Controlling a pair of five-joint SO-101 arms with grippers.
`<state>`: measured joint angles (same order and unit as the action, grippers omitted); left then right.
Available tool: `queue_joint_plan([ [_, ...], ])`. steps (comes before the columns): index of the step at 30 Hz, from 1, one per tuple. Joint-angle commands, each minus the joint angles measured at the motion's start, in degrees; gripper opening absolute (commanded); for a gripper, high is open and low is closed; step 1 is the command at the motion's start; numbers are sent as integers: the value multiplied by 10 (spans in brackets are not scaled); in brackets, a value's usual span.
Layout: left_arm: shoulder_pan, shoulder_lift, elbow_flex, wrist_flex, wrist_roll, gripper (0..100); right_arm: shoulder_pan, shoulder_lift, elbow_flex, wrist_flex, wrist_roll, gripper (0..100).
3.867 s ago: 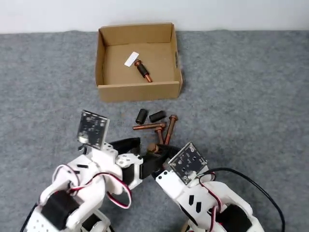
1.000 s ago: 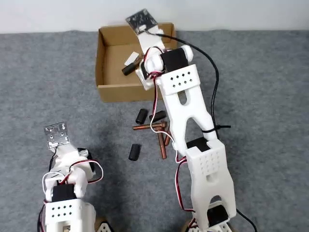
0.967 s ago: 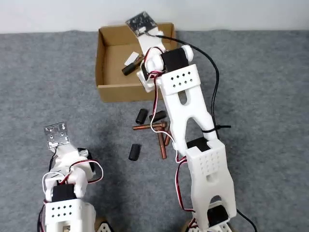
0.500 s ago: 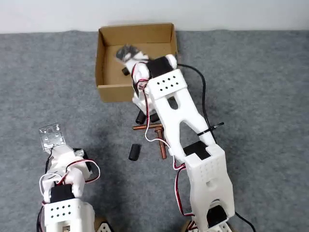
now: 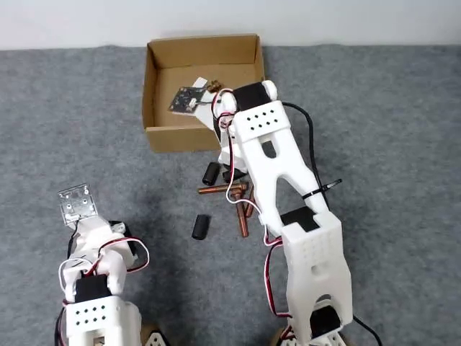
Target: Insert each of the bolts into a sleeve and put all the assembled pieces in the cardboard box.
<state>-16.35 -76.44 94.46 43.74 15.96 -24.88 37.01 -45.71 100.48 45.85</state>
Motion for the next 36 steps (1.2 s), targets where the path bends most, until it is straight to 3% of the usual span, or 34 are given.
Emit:
queue_joint_plan([
  [1, -4, -7, -4, -13, 5, 5, 9, -2, -2, 22, 37, 172],
  [15, -4, -7, -4, -13, 5, 5, 7, 80, -2, -44, 115, 173],
  [32, -4, -7, -4, -13, 5, 5, -7, 169, -2, -128, 115, 168],
  [36, -4, -7, -4, -13, 5, 5, -10, 186, -2, -132, 115, 89],
])
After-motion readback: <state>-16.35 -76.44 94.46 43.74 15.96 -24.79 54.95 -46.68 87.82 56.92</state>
